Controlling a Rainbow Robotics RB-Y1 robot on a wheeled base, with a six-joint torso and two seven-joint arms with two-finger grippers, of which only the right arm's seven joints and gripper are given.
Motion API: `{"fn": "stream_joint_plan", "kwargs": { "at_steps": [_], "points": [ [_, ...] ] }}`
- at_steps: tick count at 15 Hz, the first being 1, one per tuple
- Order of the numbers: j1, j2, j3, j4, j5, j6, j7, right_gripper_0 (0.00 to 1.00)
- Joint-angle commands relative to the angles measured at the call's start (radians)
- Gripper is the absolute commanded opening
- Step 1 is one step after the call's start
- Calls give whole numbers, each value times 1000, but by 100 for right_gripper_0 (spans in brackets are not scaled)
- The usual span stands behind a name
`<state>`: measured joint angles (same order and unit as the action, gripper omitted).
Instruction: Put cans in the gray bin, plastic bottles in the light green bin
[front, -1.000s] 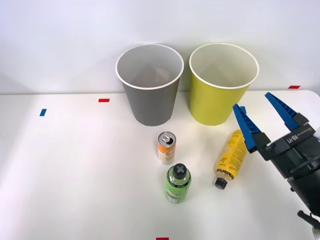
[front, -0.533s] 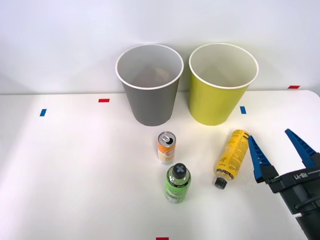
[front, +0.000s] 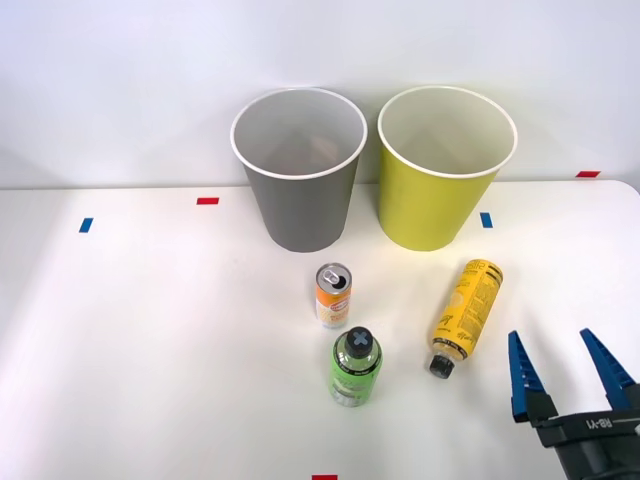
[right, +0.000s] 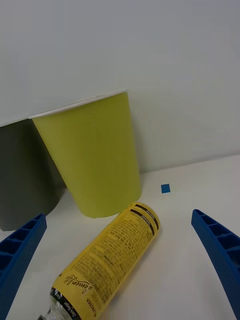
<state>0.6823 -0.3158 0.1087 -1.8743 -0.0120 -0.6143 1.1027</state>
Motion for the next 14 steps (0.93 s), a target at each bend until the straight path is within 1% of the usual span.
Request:
{"fn": "stream_joint_plan", "kwargs": {
  "at_steps": [1,2,5,7,9,14],
  "points": [
    [46,-60,75,9,-155,-15,216,100],
    [63,-69,94,9,-187,-22,279,100],
    [77,-98,146,11,-260,-36,382,100],
    [63,-92,146,11,-258,-36,384,100],
    [66,-71,143,11,-247,-36,385,100],
    [74,-68,132,11,-241,-36,382,100]
  ]
}}
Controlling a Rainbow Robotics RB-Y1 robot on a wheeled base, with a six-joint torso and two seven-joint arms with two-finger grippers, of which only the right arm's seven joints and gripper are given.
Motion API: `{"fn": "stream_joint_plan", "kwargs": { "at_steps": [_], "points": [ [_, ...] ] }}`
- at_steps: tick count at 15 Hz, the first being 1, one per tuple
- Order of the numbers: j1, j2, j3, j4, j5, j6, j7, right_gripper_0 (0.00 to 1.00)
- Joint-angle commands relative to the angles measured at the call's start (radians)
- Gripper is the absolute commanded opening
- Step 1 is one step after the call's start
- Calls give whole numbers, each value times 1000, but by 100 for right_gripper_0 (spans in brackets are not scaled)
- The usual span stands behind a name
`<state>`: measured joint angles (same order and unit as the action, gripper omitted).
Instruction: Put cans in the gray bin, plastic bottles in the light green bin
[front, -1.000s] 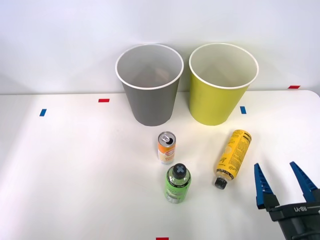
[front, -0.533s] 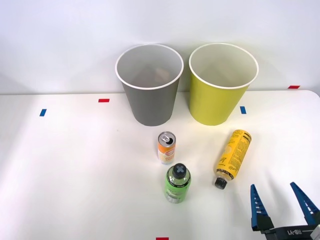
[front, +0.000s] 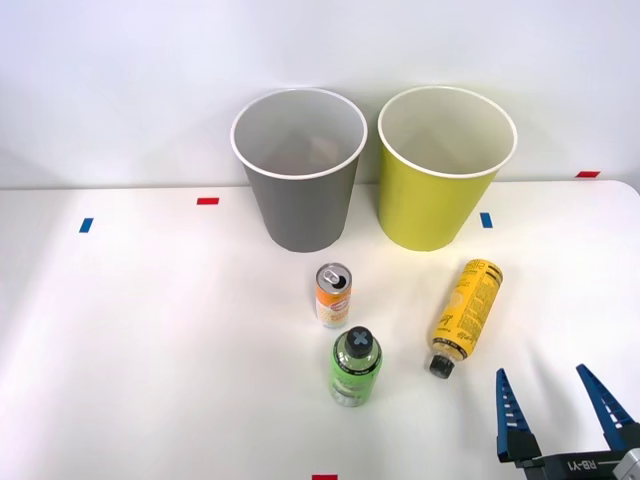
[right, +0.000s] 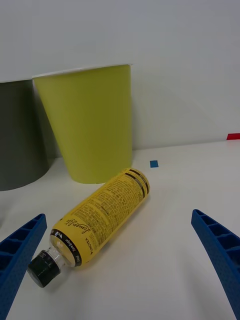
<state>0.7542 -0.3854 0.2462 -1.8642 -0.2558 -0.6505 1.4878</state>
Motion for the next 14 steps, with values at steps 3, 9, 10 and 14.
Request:
{"fn": "stream_joint_plan", "kwargs": {
  "at_steps": [3,9,10,14],
  "points": [
    [-12,16,-13,45,20,-26,-24,100],
    [25,14,-28,120,142,-146,-179,100],
    [42,14,-27,120,153,-146,-175,100],
    [102,14,-4,120,185,-161,-164,100]
  ]
}}
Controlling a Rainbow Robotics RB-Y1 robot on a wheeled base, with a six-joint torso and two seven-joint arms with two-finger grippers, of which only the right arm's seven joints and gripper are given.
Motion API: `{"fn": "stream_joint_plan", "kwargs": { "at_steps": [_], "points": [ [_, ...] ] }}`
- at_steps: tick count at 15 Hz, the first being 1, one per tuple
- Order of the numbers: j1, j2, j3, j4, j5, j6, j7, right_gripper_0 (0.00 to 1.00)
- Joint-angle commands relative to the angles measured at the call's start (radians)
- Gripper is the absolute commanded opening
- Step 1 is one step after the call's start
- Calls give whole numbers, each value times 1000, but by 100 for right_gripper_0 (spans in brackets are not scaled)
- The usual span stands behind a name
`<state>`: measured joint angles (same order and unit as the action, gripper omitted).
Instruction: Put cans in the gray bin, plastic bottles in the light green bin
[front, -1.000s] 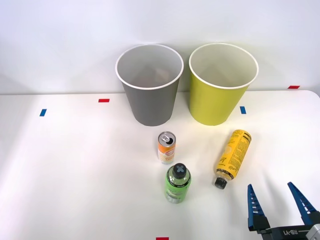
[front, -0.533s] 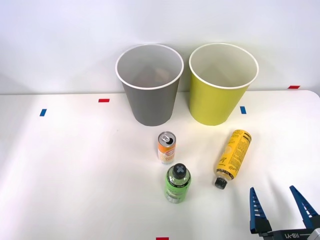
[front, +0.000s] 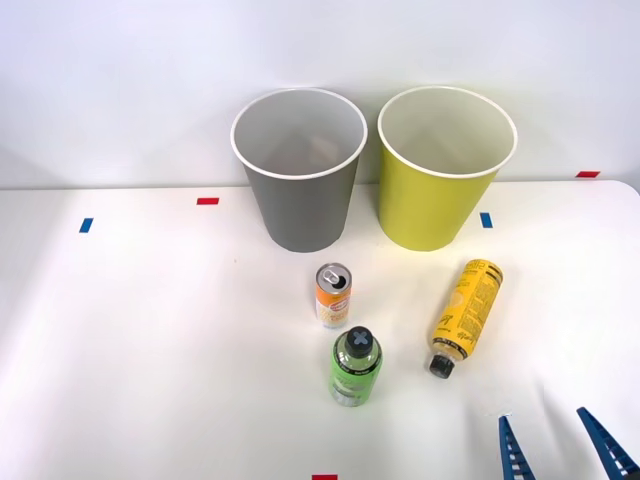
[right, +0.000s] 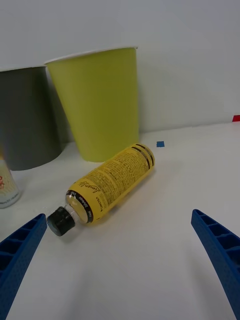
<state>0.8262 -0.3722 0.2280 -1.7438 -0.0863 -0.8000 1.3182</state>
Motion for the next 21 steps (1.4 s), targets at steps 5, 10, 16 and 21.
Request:
{"fn": "stream_joint_plan", "kwargs": {
  "at_steps": [5,10,16,21],
  "points": [
    [64,3,42,0,37,-39,33,100],
    [76,6,80,0,50,-47,75,100],
    [77,12,80,0,51,-47,84,100],
    [77,12,80,0,51,-47,84,100]
  ]
}}
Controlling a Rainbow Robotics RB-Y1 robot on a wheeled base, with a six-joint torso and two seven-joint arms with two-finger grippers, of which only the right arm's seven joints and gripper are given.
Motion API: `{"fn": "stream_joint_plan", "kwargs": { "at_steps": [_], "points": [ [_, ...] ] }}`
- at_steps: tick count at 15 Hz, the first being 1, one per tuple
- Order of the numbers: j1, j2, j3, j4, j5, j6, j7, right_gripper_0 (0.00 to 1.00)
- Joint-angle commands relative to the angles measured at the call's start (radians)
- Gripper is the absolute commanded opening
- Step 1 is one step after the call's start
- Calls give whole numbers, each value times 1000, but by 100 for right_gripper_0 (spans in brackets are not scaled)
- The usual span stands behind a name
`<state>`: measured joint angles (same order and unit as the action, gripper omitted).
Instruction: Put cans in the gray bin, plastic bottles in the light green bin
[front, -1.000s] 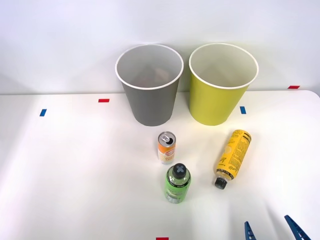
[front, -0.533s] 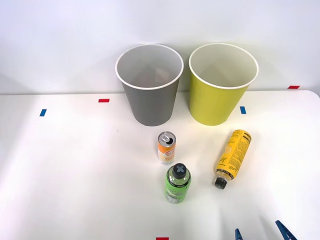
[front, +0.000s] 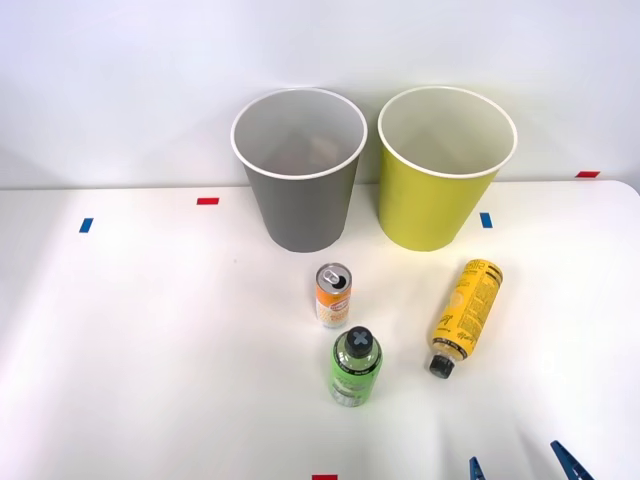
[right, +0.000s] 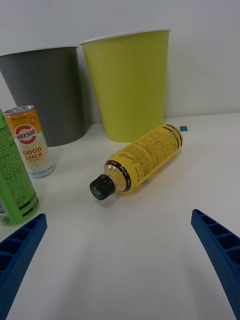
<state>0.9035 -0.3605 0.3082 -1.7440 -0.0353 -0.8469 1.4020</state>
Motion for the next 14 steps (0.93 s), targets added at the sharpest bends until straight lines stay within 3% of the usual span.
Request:
{"fn": "stream_joint_plan", "kwargs": {
  "at_steps": [1,14],
  "points": [
    [0,0,0,0,0,0,0,100],
    [0,0,0,0,0,0,0,100]
  ]
}}
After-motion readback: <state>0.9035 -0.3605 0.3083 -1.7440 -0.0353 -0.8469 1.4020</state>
